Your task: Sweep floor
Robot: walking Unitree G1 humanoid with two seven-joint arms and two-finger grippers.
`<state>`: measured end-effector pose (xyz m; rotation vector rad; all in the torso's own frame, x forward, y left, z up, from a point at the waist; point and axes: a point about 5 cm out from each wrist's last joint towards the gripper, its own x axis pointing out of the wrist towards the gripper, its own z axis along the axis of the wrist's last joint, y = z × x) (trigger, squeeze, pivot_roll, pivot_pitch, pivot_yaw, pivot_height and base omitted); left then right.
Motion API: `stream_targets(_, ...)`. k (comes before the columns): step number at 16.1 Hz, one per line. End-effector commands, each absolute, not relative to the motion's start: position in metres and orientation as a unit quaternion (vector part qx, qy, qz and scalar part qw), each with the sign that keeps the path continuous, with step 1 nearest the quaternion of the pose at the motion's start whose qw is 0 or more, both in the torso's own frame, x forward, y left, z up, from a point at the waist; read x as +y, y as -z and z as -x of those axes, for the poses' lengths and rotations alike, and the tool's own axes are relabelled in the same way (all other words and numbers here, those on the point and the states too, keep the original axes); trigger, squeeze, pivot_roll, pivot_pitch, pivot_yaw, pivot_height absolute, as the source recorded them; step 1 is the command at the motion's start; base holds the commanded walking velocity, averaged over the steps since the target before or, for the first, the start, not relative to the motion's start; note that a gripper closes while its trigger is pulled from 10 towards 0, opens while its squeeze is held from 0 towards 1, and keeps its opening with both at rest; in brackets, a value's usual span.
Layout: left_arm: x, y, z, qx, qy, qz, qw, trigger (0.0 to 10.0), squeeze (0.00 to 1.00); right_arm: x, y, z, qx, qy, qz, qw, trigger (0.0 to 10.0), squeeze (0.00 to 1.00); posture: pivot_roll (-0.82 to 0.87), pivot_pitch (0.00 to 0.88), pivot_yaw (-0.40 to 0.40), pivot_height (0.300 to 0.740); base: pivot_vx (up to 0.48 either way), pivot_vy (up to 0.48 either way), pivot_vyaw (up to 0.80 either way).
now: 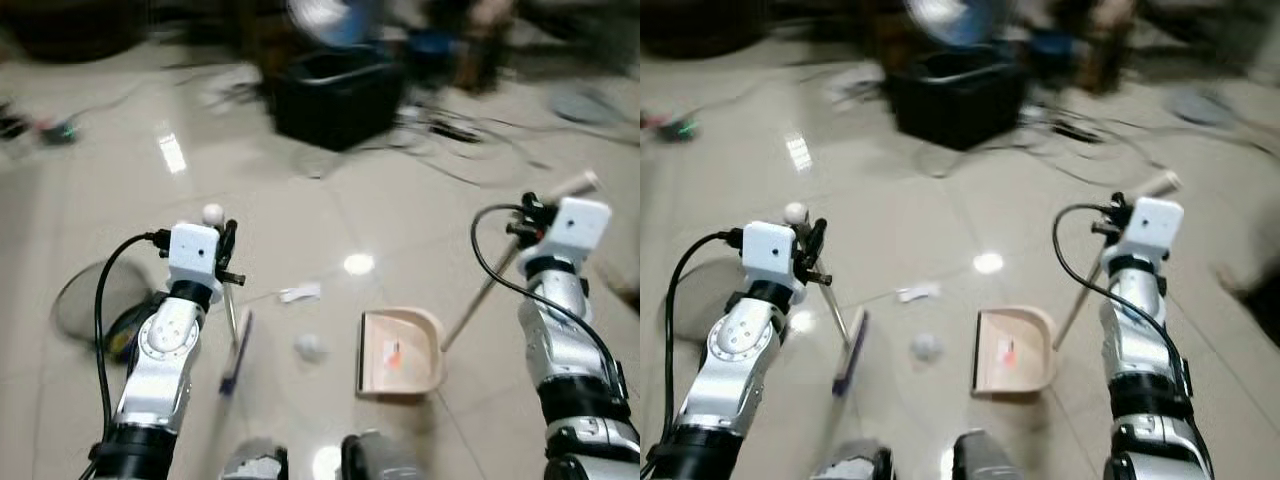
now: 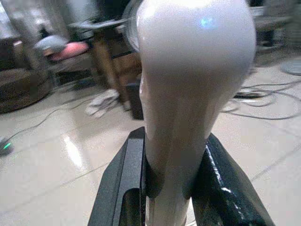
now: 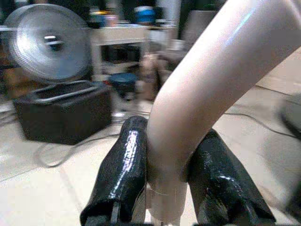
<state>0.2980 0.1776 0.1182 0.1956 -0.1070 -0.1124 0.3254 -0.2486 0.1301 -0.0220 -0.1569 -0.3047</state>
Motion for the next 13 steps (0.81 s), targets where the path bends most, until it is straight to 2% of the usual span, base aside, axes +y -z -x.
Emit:
stream_targets(1, 0.18, -0.126, -0.301, -0.073, 0.055, -0.104, 0.99, 10.0, 0.0, -0.25, -0.137, -0.324, -0.092, 0.158, 0.012, 0.983, 10.0, 0.0, -0.02, 0.149, 0.011, 0.74, 0.0, 0.48, -0.8)
stream_targets(3, 0.179, -0.125, -0.302, -0.069, 0.053, -0.102, 0.991, 10.0, 0.0, -0.248, -0.135, -0.322, -0.088, 0.159, 0.002, 0.983, 10.0, 0.0, -0.02, 0.148, 0.014, 0.74, 0.0, 0.397, -0.63)
stream_targets(4, 0.178, -0.125, -0.303, -0.068, 0.053, -0.108, 0.99, 10.0, 0.0, -0.247, -0.133, -0.322, -0.084, 0.159, -0.004, 0.984, 10.0, 0.0, -0.03, 0.147, 0.014, 0.74, 0.0, 0.0, 0.0)
stream_targets(7, 0.175, -0.124, -0.303, -0.07, 0.049, -0.118, 0.989, 10.0, 0.0, -0.244, -0.13, -0.32, -0.075, 0.158, -0.013, 0.985, 10.0, 0.0, -0.02, 0.15, 0.011, 0.74, 0.0, -0.48, 0.0)
stream_targets(8, 0.178, -0.124, -0.303, -0.07, 0.035, -0.082, 0.994, 10.0, 0.0, -0.242, -0.131, -0.321, -0.075, 0.153, -0.013, 0.985, 10.0, 0.0, -0.02, 0.15, 0.011, 0.74, 0.0, 0.0, 0.0)
stream_targets(12, 0.185, -0.128, -0.303, -0.085, 0.016, -0.105, 0.991, 10.0, 0.0, -0.234, -0.133, -0.324, -0.08, 0.136, -0.013, 0.987, 10.0, 0.0, -0.02, 0.149, 0.006, 0.74, 0.0, 0.0, 0.0)
stream_targets(13, 0.185, -0.129, -0.303, -0.088, 0.016, -0.108, 0.99, 10.0, 0.0, -0.232, -0.133, -0.325, -0.077, 0.132, -0.014, 0.988, 10.0, 0.0, -0.01, 0.148, 0.004, 0.74, 0.334, 0.0, 0.0)
